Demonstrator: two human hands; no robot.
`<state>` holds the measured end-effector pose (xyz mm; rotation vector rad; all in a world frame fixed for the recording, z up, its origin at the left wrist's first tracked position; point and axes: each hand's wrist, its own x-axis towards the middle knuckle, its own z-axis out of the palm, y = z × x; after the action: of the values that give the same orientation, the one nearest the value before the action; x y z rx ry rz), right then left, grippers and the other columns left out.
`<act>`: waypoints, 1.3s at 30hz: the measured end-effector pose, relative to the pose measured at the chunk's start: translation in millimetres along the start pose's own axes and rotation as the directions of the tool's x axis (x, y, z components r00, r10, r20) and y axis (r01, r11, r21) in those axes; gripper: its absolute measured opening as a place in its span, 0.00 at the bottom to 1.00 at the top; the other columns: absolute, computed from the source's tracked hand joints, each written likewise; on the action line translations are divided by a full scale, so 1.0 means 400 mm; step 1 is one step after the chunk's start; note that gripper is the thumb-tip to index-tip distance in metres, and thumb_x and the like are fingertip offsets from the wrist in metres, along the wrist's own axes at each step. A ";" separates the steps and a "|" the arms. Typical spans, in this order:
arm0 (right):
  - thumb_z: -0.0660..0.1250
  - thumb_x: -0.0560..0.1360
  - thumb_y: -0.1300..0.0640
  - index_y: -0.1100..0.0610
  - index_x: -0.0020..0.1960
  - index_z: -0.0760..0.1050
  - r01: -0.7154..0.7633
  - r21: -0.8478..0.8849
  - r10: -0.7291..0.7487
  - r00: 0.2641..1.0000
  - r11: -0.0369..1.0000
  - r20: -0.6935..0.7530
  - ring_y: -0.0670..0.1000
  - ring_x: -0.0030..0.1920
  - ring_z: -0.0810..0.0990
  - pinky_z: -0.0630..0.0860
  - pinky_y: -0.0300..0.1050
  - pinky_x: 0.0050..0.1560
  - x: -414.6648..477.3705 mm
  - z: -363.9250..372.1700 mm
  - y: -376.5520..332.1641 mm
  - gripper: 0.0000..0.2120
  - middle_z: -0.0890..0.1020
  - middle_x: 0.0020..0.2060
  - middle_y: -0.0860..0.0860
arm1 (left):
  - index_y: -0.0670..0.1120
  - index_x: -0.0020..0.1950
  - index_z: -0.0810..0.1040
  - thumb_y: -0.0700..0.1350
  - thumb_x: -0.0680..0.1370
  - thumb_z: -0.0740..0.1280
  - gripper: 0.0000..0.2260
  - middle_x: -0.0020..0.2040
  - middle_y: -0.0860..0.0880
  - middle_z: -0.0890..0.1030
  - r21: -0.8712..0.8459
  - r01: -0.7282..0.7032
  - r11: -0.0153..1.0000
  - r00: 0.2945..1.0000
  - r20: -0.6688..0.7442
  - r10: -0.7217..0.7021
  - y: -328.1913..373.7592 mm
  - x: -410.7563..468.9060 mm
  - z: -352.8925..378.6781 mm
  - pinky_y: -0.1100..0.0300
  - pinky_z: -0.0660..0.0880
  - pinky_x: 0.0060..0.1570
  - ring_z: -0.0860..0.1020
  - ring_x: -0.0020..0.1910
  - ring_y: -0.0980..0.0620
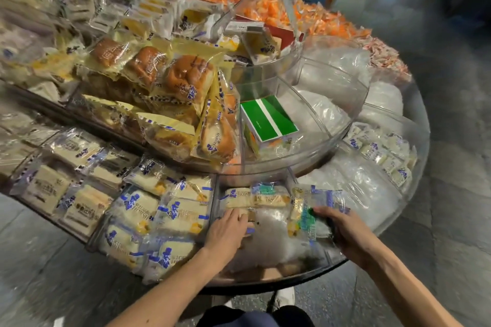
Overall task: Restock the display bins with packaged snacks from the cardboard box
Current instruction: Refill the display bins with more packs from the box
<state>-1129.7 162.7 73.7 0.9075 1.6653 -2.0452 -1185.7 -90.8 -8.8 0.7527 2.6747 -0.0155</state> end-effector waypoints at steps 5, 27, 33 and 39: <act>0.80 0.63 0.48 0.75 0.55 0.76 0.037 -0.027 -0.035 0.998 0.999 0.058 0.44 0.23 0.66 0.68 0.40 0.26 0.012 -0.004 -0.007 0.35 0.78 0.59 0.69 | 0.47 0.70 0.71 0.48 0.78 0.71 0.22 0.69 0.49 0.70 -0.198 0.046 0.979 0.996 0.079 -0.031 -0.017 -0.010 0.005 0.53 0.73 0.64 0.73 0.66 0.49; 0.76 0.71 0.57 0.60 0.49 0.77 0.136 0.142 -0.115 0.983 0.981 -0.144 0.72 0.56 0.75 0.64 0.46 0.37 0.006 -0.261 -0.062 0.12 0.81 0.57 0.67 | 0.50 0.45 0.77 0.53 0.82 0.63 0.10 0.40 0.45 0.77 -0.988 -0.004 0.152 1.000 0.000 0.027 0.356 0.243 -0.305 0.56 0.76 0.30 0.78 0.30 0.54; 0.76 0.71 0.60 0.63 0.43 0.80 0.124 0.084 -0.118 0.991 0.989 -0.066 0.62 0.37 0.71 0.64 0.38 0.21 0.160 -0.494 -0.151 0.08 0.84 0.48 0.67 | 0.44 0.37 0.70 0.32 0.81 0.56 0.14 0.32 0.53 0.73 -0.956 0.106 0.272 0.992 0.120 0.035 0.528 0.429 -0.308 0.70 0.70 0.31 0.72 0.32 0.59; 0.82 0.61 0.52 0.72 0.51 0.78 0.132 0.027 -0.132 0.991 0.991 0.019 0.62 0.40 0.73 0.72 0.52 0.37 0.297 -0.750 -0.261 0.29 0.76 0.52 0.78 | 0.56 0.66 0.67 0.47 0.77 0.72 0.22 0.46 0.49 0.78 -0.942 0.159 0.294 0.975 0.104 -0.197 0.676 0.621 -0.321 0.61 0.74 0.40 0.77 0.40 0.52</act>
<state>-1205.6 491.6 40.0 0.8007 1.7339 -2.1595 -1289.4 279.6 48.7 0.0113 2.1313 1.4243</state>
